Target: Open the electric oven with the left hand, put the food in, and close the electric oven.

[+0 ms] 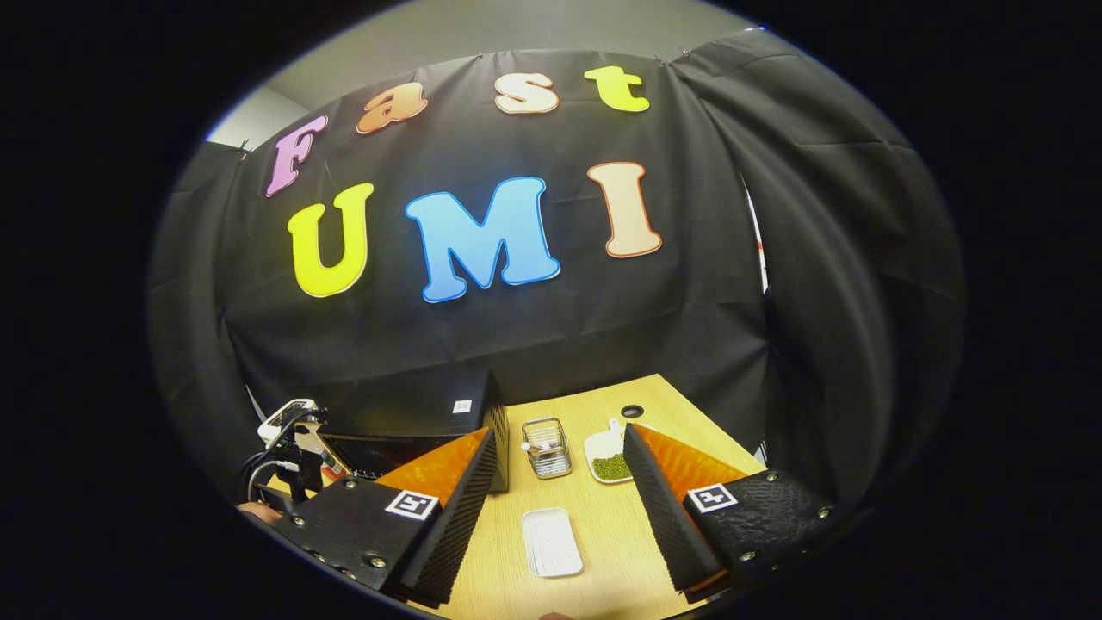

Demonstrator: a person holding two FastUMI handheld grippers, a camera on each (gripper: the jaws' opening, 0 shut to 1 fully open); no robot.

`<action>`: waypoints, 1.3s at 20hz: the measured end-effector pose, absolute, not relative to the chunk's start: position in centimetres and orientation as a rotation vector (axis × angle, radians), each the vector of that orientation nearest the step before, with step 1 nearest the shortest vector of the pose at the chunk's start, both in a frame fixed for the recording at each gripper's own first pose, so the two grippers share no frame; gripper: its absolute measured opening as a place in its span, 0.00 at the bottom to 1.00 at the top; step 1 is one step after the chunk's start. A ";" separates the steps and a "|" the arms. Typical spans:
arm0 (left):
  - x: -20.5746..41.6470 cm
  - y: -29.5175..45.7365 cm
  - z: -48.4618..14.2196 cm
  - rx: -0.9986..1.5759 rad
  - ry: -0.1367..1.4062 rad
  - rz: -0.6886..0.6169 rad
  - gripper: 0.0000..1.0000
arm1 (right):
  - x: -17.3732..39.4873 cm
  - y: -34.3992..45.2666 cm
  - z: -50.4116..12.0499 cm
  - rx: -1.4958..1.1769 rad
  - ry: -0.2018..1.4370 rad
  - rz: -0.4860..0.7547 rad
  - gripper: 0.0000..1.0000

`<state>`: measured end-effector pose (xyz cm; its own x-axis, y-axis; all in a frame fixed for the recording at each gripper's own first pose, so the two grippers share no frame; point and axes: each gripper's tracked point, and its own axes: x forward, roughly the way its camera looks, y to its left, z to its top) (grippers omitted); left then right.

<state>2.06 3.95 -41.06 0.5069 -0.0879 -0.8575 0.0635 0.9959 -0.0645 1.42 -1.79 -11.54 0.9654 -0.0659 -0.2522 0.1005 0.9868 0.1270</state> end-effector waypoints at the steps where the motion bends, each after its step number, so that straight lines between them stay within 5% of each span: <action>1: 2.3 3.9 -40.6 -0.014 1.019 -0.093 0.98 | 1.4 -1.8 -11.5 0.138 0.248 -0.083 0.90; 16: 5.5 3.2 -32.0 0.105 0.755 -0.077 0.92 | 1.2 -4.0 -10.9 0.118 0.226 -0.096 0.90; 18: 5.3 1.9 -28.7 0.107 0.666 -0.083 0.98 | 1.3 -4.2 -10.0 0.104 0.211 -0.082 0.90; 26: -0.3 -4.9 -9.2 0.017 0.215 -0.067 0.98 | 2.4 -3.5 -3.9 0.078 0.112 0.009 0.90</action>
<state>-0.26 -4.94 -9.22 0.9747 -0.0647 -0.2140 0.0685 0.9976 0.0100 2.43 -3.46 -3.93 0.9937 0.0130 -0.1116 -0.0043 0.9970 0.0779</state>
